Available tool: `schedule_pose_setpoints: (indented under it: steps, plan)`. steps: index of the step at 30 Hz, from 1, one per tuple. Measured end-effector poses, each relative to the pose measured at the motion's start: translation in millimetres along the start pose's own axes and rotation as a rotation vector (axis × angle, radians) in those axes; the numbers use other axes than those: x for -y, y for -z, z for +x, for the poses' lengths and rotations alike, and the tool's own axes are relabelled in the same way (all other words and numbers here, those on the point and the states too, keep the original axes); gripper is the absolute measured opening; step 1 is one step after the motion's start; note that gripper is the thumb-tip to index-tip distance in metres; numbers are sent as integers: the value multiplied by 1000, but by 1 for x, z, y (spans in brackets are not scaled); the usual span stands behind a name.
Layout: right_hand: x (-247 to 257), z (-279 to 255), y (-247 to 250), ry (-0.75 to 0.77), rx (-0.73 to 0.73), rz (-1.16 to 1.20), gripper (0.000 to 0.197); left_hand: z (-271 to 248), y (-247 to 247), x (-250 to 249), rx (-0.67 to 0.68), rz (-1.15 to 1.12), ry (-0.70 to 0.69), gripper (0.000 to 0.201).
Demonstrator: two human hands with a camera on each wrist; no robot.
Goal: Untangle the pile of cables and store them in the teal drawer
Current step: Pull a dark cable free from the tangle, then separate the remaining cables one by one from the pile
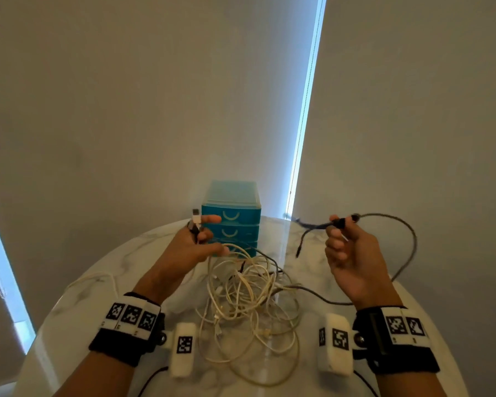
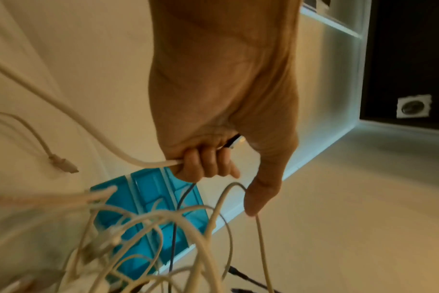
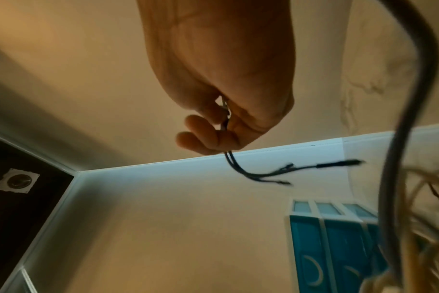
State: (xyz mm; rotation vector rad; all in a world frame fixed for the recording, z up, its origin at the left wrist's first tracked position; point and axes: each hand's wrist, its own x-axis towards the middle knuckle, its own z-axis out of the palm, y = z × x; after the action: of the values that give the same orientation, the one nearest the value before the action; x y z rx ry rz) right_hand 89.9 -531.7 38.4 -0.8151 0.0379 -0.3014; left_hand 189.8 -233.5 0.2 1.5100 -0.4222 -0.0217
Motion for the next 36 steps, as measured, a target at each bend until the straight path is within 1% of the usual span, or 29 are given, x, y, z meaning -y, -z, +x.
schedule_pose_setpoints:
  steps: [3, 4, 5, 7, 10, 13, 15, 16, 17, 18, 20, 21, 22, 23, 24, 25, 26, 27, 28, 29, 30, 31, 32, 33, 34, 36]
  plan:
    - [9, 8, -6, 44, -101, -15, 34, -2, 15, -12, 3, -318, -100, 60]
    - [13, 12, -7, 71, -133, -35, 32, -2, 18, -15, 9, -407, -119, 58]
    - [18, 17, -9, 99, -153, -58, 28, -3, 20, -18, 8, -445, -132, 56]
    - [29, 22, -18, 144, -142, -102, 23, -6, 19, -21, -9, -379, -150, 53]
    - [47, 23, -44, 167, -44, -168, 22, -13, 10, -29, -21, -132, -147, 39]
    - [64, 23, -68, 220, 38, -141, 29, -15, -3, -41, -44, 38, -136, 20]
    - [74, 27, -77, 277, 57, -69, 35, -14, -7, -49, -50, 65, -166, 17]
    - [77, 30, -79, 308, 53, -2, 37, -14, -6, -54, -80, 15, -188, 18]
    - [79, 31, -82, 343, 39, 78, 39, -12, -3, -60, -131, -93, -215, 20]
    - [80, 31, -86, 382, -6, 147, 40, -11, 2, -68, -190, -245, -249, 23]
    - [82, 26, -96, 432, -157, 245, 40, -12, 17, -83, -289, -512, -342, 27]
    - [83, 21, -103, 443, -208, 301, 41, -13, 23, -88, -331, -565, -386, 27]
    - [81, 18, -113, 453, -228, 380, 43, -14, 27, -91, -361, -571, -414, 26]
    - [77, 20, -124, 454, -226, 459, 44, -16, 27, -93, -374, -548, -421, 27]
    - [70, 24, -137, 441, -206, 481, 45, -18, 25, -92, -370, -518, -416, 28]
    - [60, 31, -155, 399, -165, 404, 45, -20, 21, -92, -346, -492, -401, 28]
    - [47, 39, -174, 320, -55, 196, 44, -24, 16, -91, -312, -476, -377, 30]
    - [32, 41, -196, 201, 114, -139, 44, -27, 13, -89, -273, -459, -351, 31]
    - [18, 37, -215, 67, 313, -513, 49, -30, 11, -85, -227, -434, -326, 33]
    - [8, 32, -229, -37, 469, -815, 57, -34, 9, -81, -184, -395, -310, 36]
    - [3, 29, -239, -65, 542, -1004, 62, -38, 9, -77, -141, -353, -308, 40]
    - [0, 27, -244, -12, 528, -1093, 60, -42, 9, -73, -102, -321, -309, 46]
    - [0, 28, -241, 70, 472, -1091, 53, -45, 10, -70, -77, -302, -307, 50]
    - [2, 26, -234, 121, 421, -1050, 46, -48, 12, -68, -75, -291, -302, 50]
    - [2, 23, -223, 131, 405, -1001, 41, -50, 14, -66, -91, -289, -299, 47]
    - [-2, 15, -193, 94, 415, -985, 36, -49, 19, -65, -151, -284, -295, 38]
